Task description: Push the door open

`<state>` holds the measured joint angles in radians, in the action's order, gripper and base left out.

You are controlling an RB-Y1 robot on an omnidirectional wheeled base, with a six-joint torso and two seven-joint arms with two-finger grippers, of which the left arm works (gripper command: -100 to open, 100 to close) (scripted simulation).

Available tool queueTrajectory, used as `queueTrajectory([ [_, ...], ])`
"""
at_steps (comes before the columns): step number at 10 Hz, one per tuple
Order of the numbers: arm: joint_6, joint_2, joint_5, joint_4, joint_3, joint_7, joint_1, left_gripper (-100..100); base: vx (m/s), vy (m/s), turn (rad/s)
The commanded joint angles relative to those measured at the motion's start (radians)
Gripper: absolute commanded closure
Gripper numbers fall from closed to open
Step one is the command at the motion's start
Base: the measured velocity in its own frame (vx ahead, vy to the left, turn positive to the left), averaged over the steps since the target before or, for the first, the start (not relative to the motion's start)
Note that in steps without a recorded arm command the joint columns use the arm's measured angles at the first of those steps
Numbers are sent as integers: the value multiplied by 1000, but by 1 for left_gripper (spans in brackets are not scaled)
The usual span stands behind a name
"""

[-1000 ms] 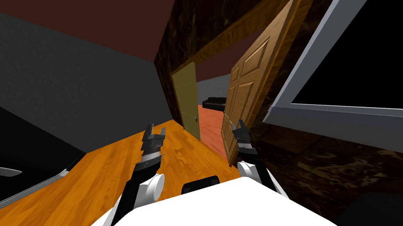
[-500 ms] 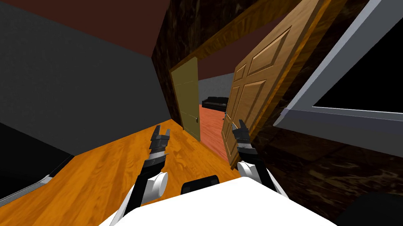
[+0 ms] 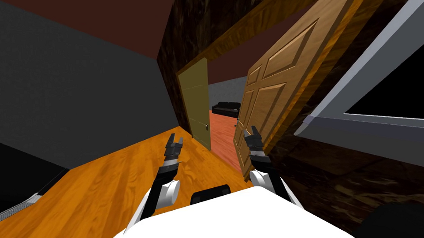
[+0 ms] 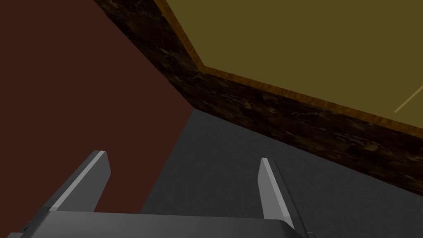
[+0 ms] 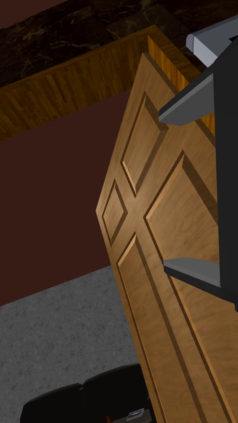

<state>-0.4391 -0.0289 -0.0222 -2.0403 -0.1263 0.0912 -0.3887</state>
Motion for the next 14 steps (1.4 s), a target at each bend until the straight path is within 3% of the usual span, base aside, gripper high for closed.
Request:
queueTrajectory([
  [1, -10, -3, -7, 38, -12, 1, 15, -100, 95, 33, -31],
  [14, -107, -43, -46, 396, -94, 35, 158, -100, 97, 39, -37],
])
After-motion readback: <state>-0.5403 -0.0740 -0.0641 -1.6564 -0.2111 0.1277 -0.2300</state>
